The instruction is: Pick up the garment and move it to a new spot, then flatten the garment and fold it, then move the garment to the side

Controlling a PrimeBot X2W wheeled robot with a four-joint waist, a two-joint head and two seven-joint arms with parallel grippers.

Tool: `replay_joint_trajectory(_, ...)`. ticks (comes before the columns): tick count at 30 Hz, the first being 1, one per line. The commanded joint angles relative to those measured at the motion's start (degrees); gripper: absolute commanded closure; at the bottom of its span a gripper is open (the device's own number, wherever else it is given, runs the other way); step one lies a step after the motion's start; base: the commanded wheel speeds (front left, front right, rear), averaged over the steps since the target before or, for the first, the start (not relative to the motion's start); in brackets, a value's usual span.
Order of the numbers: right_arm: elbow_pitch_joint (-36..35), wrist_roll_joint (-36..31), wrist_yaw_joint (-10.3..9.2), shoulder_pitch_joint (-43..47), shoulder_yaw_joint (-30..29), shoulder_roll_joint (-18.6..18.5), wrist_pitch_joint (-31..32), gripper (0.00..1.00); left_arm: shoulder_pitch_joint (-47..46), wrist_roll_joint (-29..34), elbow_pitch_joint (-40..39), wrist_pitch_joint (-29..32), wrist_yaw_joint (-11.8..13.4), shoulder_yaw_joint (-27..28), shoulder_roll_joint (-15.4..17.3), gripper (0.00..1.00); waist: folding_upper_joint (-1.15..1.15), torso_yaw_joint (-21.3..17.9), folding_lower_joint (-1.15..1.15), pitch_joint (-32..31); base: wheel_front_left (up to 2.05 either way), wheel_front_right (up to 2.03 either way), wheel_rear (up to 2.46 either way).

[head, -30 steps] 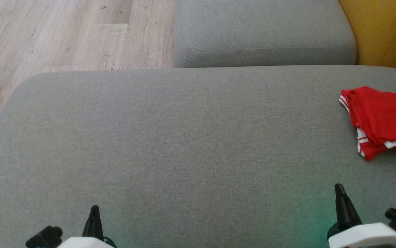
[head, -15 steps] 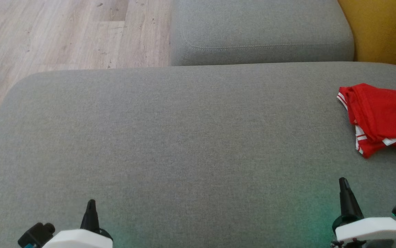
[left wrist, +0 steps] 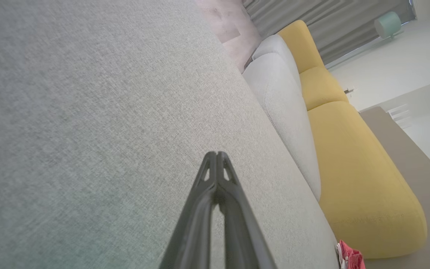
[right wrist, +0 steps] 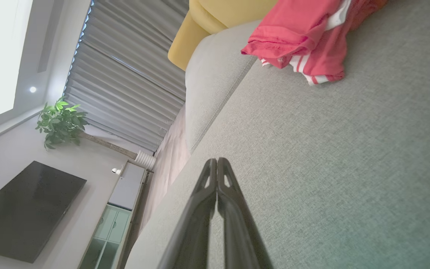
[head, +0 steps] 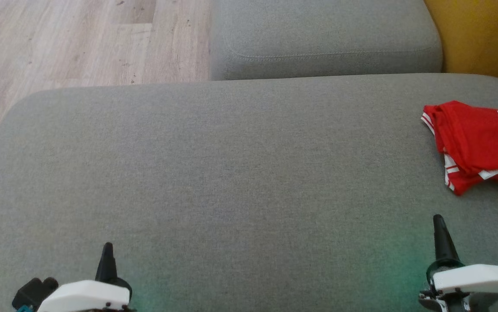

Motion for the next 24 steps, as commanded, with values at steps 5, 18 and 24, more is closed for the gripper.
replay_joint_trajectory(5, -1.31, 4.80, 0.25, -4.30, 0.19, -1.32, 0.78, 1.00, -4.05, -2.95, -1.46, 1.13, -1.52, 3.92, -0.50, 1.00, 0.00, -0.25, 0.00, 0.23, 0.00, 0.00, 0.00)
replay_joint_trajectory(18, -0.69, 12.64, 0.29, -6.07, -0.56, -1.37, 1.83, 1.00, -5.16, -7.80, -1.17, 3.02, -3.93, 7.80, -2.18, 1.00, 0.00, -0.75, 0.00, 0.70, 0.00, 0.00, 0.00)
replay_joint_trajectory(24, -0.38, 16.55, 0.31, -6.96, -0.95, -1.38, 2.37, 1.00, -5.72, -10.23, -1.03, 3.97, -5.14, 9.75, -3.03, 1.00, 0.00, -1.01, 0.00, 0.93, 0.00, 0.00, 0.00)
